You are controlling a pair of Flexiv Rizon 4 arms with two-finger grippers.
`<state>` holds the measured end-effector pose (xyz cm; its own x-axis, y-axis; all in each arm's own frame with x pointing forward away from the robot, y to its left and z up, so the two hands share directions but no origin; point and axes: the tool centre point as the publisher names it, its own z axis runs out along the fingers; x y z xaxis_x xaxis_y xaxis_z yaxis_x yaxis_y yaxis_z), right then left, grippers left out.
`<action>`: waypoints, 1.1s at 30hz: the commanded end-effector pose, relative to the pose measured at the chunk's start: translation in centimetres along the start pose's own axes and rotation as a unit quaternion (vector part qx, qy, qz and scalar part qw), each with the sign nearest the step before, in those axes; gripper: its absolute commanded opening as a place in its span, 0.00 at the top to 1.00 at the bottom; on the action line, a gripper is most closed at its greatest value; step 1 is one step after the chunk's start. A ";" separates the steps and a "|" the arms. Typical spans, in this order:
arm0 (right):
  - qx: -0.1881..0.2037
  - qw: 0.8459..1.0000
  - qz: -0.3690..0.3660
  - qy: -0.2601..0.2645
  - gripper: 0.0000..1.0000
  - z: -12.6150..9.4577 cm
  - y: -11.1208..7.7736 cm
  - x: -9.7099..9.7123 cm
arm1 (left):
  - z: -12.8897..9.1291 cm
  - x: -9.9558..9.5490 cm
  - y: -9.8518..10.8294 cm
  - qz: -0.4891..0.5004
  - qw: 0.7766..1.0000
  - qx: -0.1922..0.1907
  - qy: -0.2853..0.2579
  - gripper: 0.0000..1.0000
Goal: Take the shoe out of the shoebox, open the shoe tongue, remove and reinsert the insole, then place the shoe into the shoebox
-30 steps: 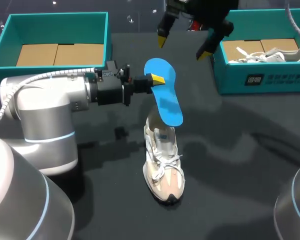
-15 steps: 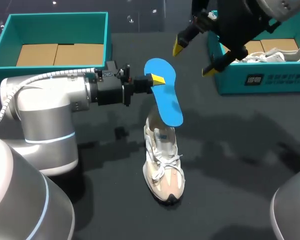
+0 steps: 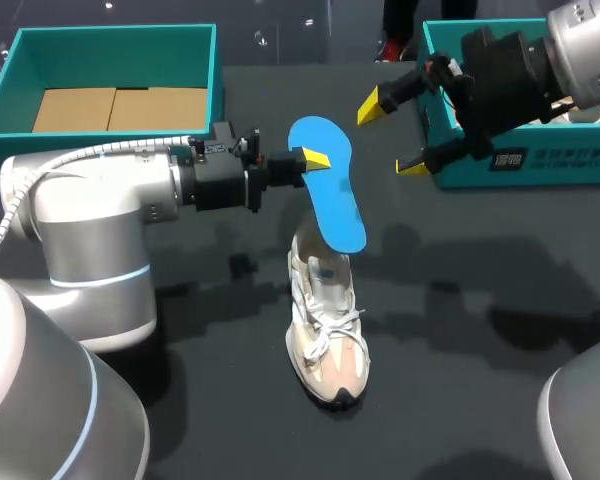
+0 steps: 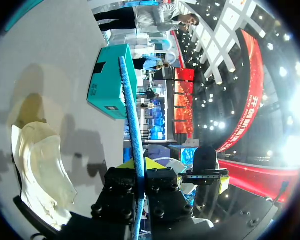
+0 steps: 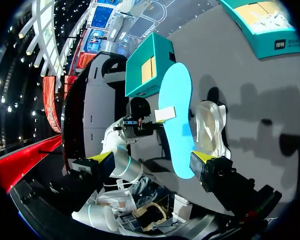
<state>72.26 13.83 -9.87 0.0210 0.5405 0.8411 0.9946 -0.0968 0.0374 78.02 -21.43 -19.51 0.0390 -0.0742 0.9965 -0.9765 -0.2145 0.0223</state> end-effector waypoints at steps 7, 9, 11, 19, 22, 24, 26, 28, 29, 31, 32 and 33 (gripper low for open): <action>0.007 0.987 0.010 0.162 0.00 1.6 -0.4 -1.4 | 0.0 0.0 0.1 0.000 1.000 0.000 -0.001 1.00; 0.008 0.985 0.009 0.171 0.00 1.9 -0.4 -1.7 | 0.0 0.0 0.1 0.000 1.000 0.000 -0.001 1.00; 0.010 0.984 0.010 0.177 0.00 2.1 -0.3 -1.8 | 0.0 0.0 0.1 0.000 1.000 0.000 -0.001 1.00; 0.015 0.982 0.017 0.186 0.00 2.6 -0.1 -2.3 | -0.1 0.0 -0.1 0.010 1.000 -0.001 0.003 1.00; 0.017 0.981 0.022 0.192 0.00 2.7 -0.1 -2.6 | -0.4 0.2 -0.5 0.040 0.999 -0.006 0.012 1.00; 0.017 0.980 0.023 0.196 0.00 2.8 -0.1 -2.7 | -0.7 0.4 -0.8 0.067 0.998 -0.007 0.016 1.00; 0.017 0.980 0.024 0.198 0.00 2.8 -0.1 -2.7 | -1.1 0.7 -1.2 0.095 0.995 -0.015 0.019 1.00; 0.016 0.980 0.024 0.199 0.00 2.8 -0.1 -2.8 | -1.5 1.0 -1.5 0.131 0.991 -0.024 0.025 1.00; 0.016 0.979 0.024 0.200 0.00 2.8 -0.1 -2.8 | -1.7 1.2 -1.7 0.148 0.988 -0.026 0.028 1.00; 0.017 0.979 0.025 0.201 0.00 2.7 -0.1 -2.8 | -1.9 1.5 -2.1 0.193 0.980 -0.023 0.038 1.00; 0.017 0.979 0.025 0.202 0.00 2.7 -0.1 -2.8 | -2.0 1.7 -2.3 0.210 0.976 -0.025 0.043 1.00; 0.017 0.979 0.025 0.203 0.00 2.8 0.0 -2.8 | -2.1 1.9 -2.5 0.229 0.972 -0.027 0.050 1.00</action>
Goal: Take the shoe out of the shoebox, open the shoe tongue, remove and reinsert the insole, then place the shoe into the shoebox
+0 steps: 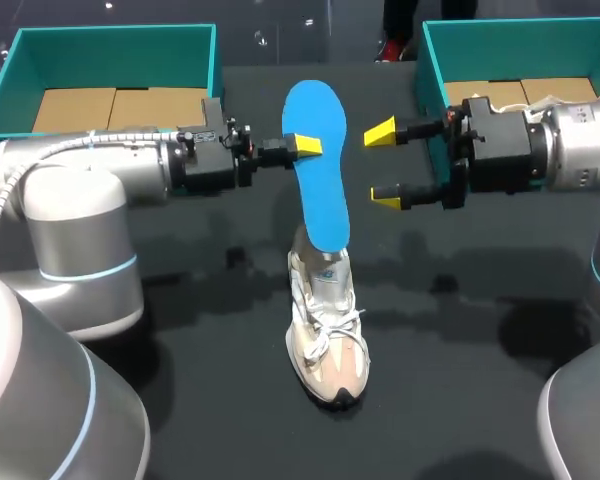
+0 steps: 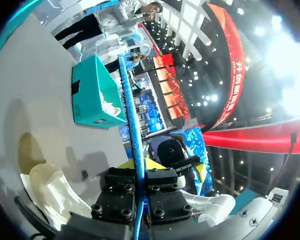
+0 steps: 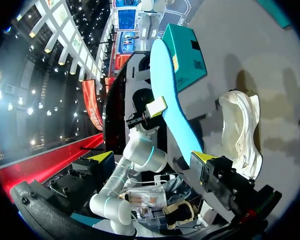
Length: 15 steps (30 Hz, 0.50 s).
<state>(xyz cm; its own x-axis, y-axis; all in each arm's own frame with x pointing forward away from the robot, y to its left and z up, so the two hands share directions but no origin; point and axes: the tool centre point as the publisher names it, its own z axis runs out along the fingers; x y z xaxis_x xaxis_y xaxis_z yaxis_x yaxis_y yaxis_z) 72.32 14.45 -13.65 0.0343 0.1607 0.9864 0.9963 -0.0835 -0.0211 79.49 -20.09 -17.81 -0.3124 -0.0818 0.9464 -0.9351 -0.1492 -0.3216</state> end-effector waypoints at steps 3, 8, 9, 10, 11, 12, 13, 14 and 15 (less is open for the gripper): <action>-0.001 1.000 0.001 0.006 0.00 0.2 0.2 -0.1 | -1.3 0.5 -1.5 0.124 0.991 -0.011 0.042 1.00; 0.001 1.000 0.000 0.014 0.00 0.2 0.4 -0.3 | -1.3 1.3 -2.7 0.268 0.960 -0.024 0.071 1.00; 0.001 1.000 0.000 0.014 0.00 0.2 0.4 -0.3 | -1.3 1.5 -3.0 0.285 0.955 -0.023 0.076 1.00; 0.001 1.000 0.000 0.014 0.00 0.2 0.4 -0.3 | -1.3 1.9 -3.3 0.311 0.946 -0.029 0.087 1.00; 0.001 1.000 0.000 0.014 0.00 0.2 0.4 -0.3 | -1.3 2.1 -3.6 0.322 0.941 -0.034 0.094 1.00; 0.001 1.000 0.000 0.014 0.00 0.2 0.4 -0.3 | -1.3 2.4 -3.8 0.335 0.937 -0.035 0.097 1.00; 0.001 1.000 0.000 0.014 0.00 0.2 0.4 -0.3 | -1.3 2.5 -3.8 0.352 0.930 -0.036 0.099 1.00; 0.001 1.000 0.000 0.014 0.00 0.2 0.4 -0.3 | -1.2 2.6 -3.9 0.367 0.924 -0.041 0.100 1.00; 0.001 1.000 0.000 0.014 0.00 0.2 0.4 -0.3 | -1.2 2.8 -3.9 0.377 0.919 -0.043 0.101 1.00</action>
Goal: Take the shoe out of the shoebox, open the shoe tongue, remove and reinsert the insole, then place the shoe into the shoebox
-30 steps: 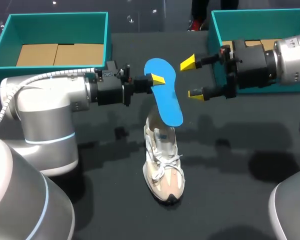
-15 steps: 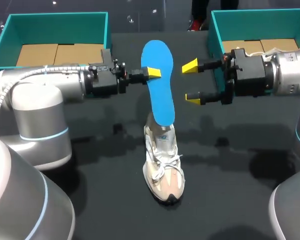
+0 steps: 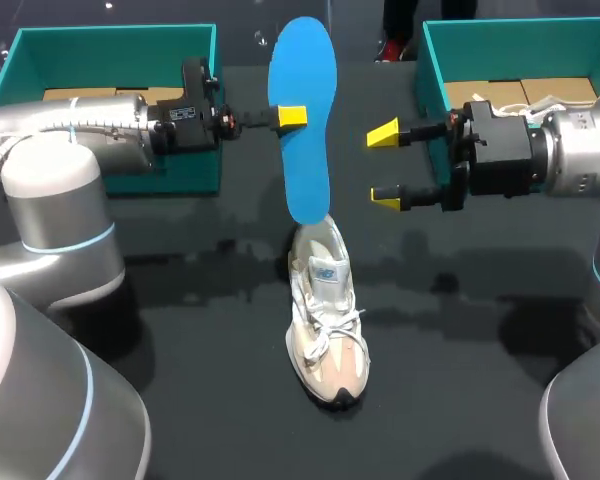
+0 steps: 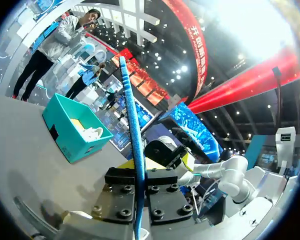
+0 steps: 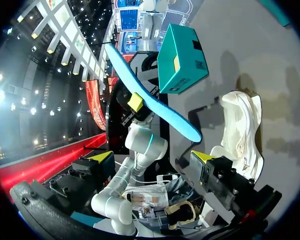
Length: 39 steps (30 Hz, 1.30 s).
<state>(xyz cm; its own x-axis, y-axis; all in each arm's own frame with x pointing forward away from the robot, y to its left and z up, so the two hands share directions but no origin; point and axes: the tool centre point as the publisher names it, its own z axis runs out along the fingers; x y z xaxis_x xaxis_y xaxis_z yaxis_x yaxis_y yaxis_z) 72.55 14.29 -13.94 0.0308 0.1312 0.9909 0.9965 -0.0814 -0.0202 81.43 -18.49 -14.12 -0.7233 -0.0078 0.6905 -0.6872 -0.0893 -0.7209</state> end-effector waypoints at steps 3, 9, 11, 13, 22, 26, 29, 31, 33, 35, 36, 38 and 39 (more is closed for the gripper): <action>0.000 1.000 0.000 -0.001 0.00 0.3 0.1 0.0 | 0.0 0.2 -1.2 0.236 0.971 -0.033 -0.001 1.00; 0.000 1.000 0.000 -0.001 0.00 0.3 0.1 0.0 | 0.0 0.2 -1.2 0.236 0.971 -0.033 -0.001 1.00; 0.000 1.000 0.000 -0.001 0.00 0.3 0.1 0.0 | 0.0 0.2 -1.2 0.236 0.971 -0.033 -0.001 1.00; 0.000 1.000 0.000 -0.001 0.00 0.3 0.1 0.0 | 0.0 0.2 -1.2 0.236 0.971 -0.033 -0.001 1.00; 0.000 1.000 0.000 -0.001 0.00 0.3 0.1 0.0 | -0.4 1.4 -0.7 0.387 0.922 -0.006 0.018 1.00; 0.000 1.000 0.000 -0.001 0.00 0.3 0.1 0.0 | -0.1 1.5 -0.4 0.451 0.892 -0.008 0.016 1.00; 0.000 1.000 0.000 -0.001 0.00 0.3 0.1 0.0 | 0.1 1.5 -0.3 0.490 0.871 -0.011 0.018 1.00; 0.000 1.000 0.000 -0.001 0.00 0.3 0.1 0.0 | 0.2 1.7 -0.5 0.526 0.850 -0.021 0.018 1.00; 0.000 1.000 0.000 -0.001 0.00 0.3 0.1 0.0 | 0.0 2.0 -1.1 0.545 0.838 -0.039 -0.001 1.00; 0.000 1.000 0.000 -0.001 0.00 0.3 0.1 0.0 | 0.0 2.0 -1.1 0.545 0.838 -0.039 -0.001 1.00; 0.000 1.000 0.000 -0.001 0.00 0.3 0.1 0.0 | 0.0 2.0 -1.1 0.545 0.838 -0.039 -0.001 1.00; 0.000 1.000 0.000 -0.001 0.00 0.3 0.1 0.0 | 0.0 2.0 -1.1 0.545 0.838 -0.039 -0.001 1.00; 0.000 1.000 0.000 -0.001 0.00 0.3 0.1 0.0 | 0.0 2.0 -1.1 0.545 0.838 -0.039 -0.001 1.00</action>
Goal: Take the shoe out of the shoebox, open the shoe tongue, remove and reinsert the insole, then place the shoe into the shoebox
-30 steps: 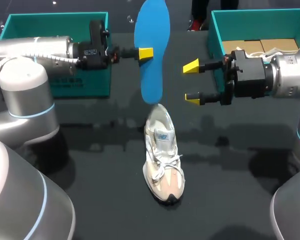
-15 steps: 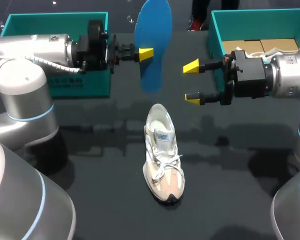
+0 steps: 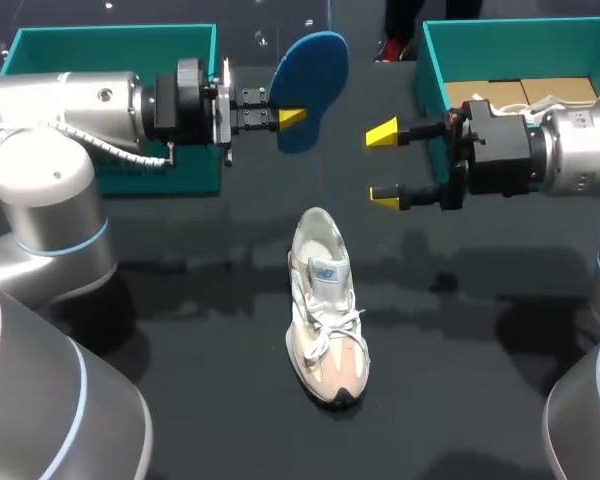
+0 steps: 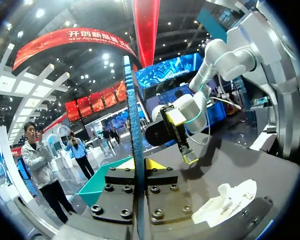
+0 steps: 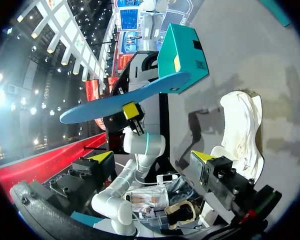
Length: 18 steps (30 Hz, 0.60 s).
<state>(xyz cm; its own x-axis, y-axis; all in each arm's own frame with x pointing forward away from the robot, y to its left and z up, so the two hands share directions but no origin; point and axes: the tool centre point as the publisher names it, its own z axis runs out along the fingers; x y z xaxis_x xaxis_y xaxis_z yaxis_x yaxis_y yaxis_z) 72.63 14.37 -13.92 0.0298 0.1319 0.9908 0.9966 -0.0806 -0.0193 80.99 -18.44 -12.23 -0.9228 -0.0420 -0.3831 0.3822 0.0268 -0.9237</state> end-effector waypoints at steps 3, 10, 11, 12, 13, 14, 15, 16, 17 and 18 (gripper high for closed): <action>0.000 1.000 0.001 -0.001 0.00 0.2 0.0 0.0 | -0.1 0.2 -0.4 -0.002 1.000 -0.005 -0.001 1.00; 0.000 1.000 0.001 -0.001 0.00 0.2 0.0 0.0 | 0.7 0.7 -0.3 0.070 0.997 -0.009 0.029 1.00; 0.000 1.000 0.001 -0.001 0.00 0.2 0.0 0.0 | 1.0 0.8 -0.2 0.084 0.996 -0.007 0.033 1.00; 0.000 1.000 0.001 -0.001 0.00 0.2 0.0 0.0 | 1.1 0.9 -0.2 0.097 0.994 -0.011 0.039 1.00; 0.000 1.000 0.001 -0.001 0.00 0.2 0.0 0.0 | 1.3 1.1 -0.1 0.126 0.991 -0.023 0.041 1.00; 0.000 1.000 0.001 -0.001 0.00 0.2 0.0 0.0 | 1.5 1.4 -0.1 0.147 0.988 -0.027 0.042 1.00; 0.000 1.000 0.001 -0.001 0.00 0.2 0.0 0.0 | 1.5 1.5 -0.2 0.162 0.985 -0.028 0.044 1.00; 0.000 1.000 0.001 -0.001 0.00 0.2 0.0 0.0 | 1.6 1.7 -0.3 0.192 0.980 -0.037 0.042 1.00; 0.000 1.000 0.001 -0.001 0.00 0.2 0.0 0.0 | 1.5 1.9 -0.4 0.228 0.972 -0.048 0.037 1.00; 0.000 1.000 0.001 -0.001 0.00 0.2 0.0 0.0 | 1.4 2.1 -0.5 0.275 0.959 -0.063 0.033 1.00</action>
<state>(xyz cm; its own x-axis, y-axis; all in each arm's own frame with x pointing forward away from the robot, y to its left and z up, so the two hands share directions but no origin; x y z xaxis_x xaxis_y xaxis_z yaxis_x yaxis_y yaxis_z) 72.69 14.35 -13.86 0.0312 0.1324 0.9907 0.9966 -0.0801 -0.0207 79.52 -19.88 -12.75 -0.7456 0.0664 -0.6630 0.6663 0.0814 -0.7412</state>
